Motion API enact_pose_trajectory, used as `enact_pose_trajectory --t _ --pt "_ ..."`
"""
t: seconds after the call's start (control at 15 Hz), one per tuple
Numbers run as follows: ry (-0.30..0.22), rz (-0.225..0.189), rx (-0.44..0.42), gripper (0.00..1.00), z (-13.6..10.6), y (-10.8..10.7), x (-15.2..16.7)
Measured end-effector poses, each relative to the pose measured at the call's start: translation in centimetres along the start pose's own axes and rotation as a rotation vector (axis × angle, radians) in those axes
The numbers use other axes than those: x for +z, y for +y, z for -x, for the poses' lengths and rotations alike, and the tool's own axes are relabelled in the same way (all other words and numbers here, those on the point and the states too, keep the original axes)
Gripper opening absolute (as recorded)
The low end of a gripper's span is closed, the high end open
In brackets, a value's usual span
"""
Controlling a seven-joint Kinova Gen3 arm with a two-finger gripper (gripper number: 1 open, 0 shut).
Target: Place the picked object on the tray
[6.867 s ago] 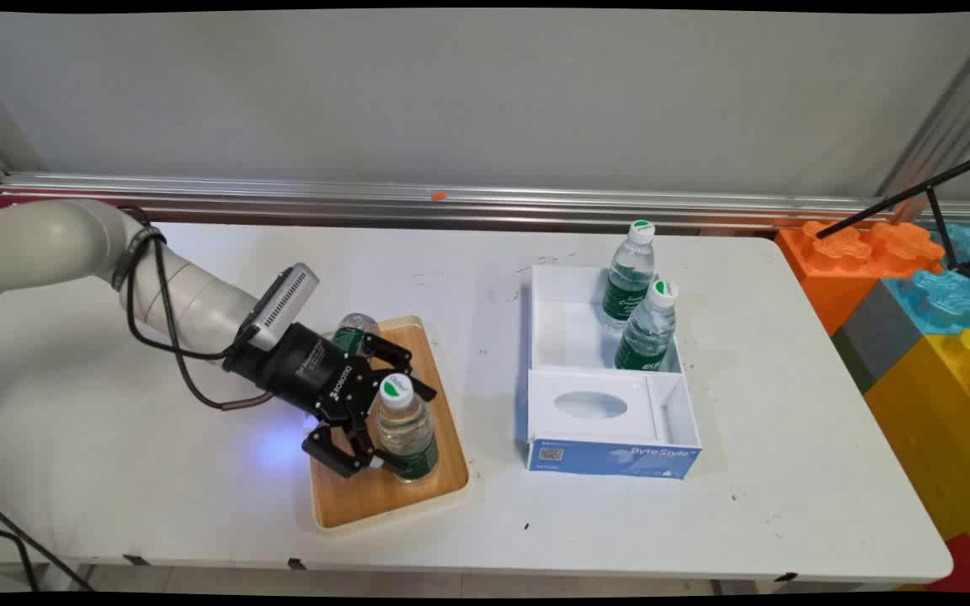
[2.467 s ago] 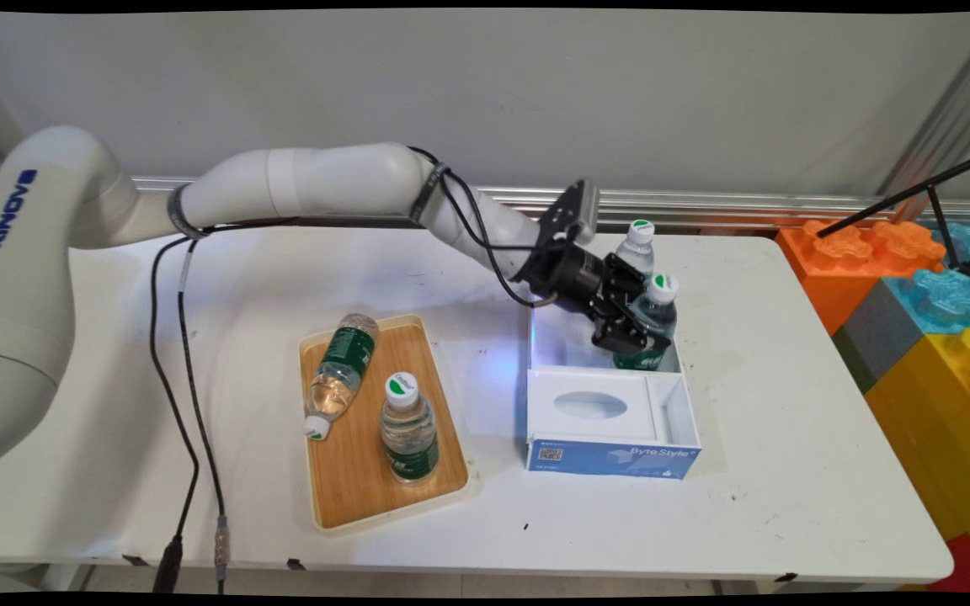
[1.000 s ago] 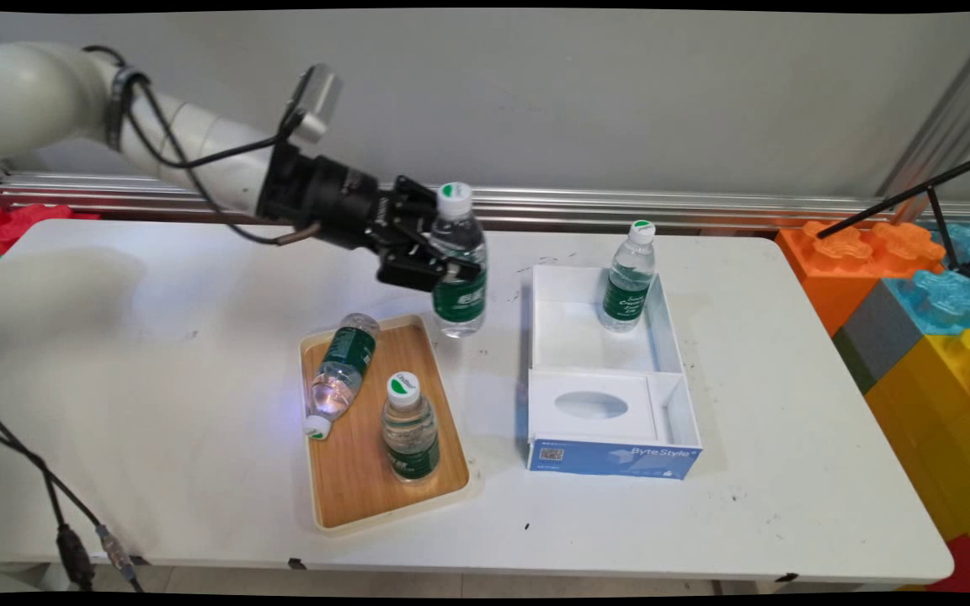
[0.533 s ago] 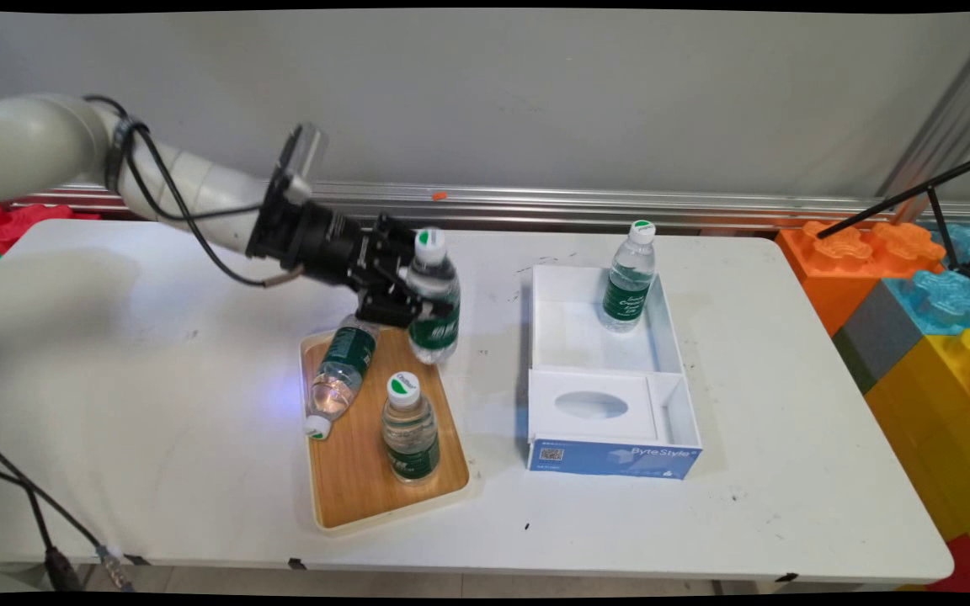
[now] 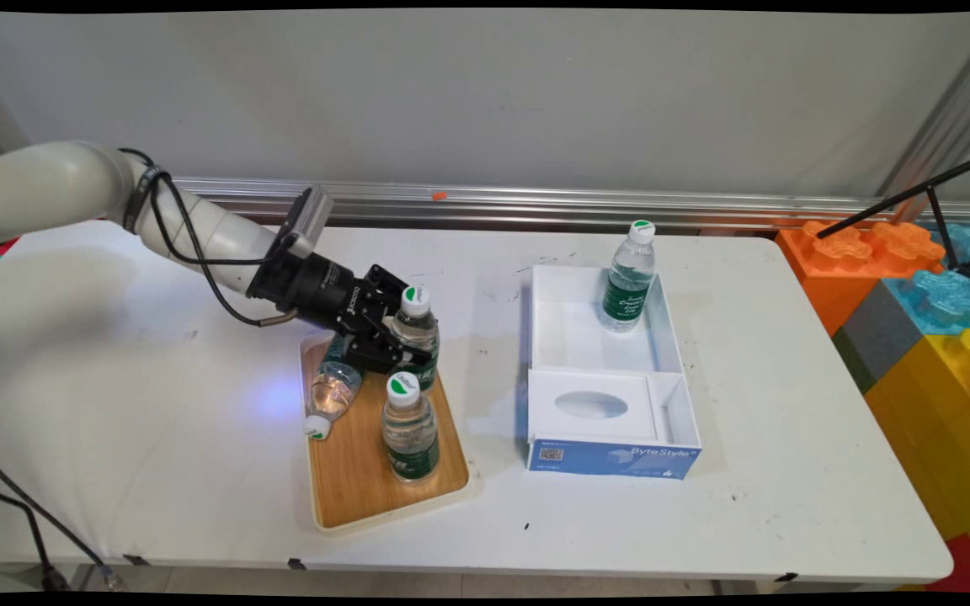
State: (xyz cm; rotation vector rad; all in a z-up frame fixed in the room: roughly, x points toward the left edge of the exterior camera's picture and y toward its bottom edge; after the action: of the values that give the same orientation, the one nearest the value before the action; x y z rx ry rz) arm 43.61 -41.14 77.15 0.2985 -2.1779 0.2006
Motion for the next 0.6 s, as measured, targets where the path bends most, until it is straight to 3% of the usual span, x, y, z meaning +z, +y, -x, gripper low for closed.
enact_pose_trajectory --t 0.4,0.47,0.6 --pt "0.010 0.001 0.020 0.00 2.0 -0.3 0.4" --pt "0.010 0.003 0.024 1.00 2.3 -0.4 0.5" --pt "0.011 0.004 0.030 1.00 2.6 -0.4 0.5"
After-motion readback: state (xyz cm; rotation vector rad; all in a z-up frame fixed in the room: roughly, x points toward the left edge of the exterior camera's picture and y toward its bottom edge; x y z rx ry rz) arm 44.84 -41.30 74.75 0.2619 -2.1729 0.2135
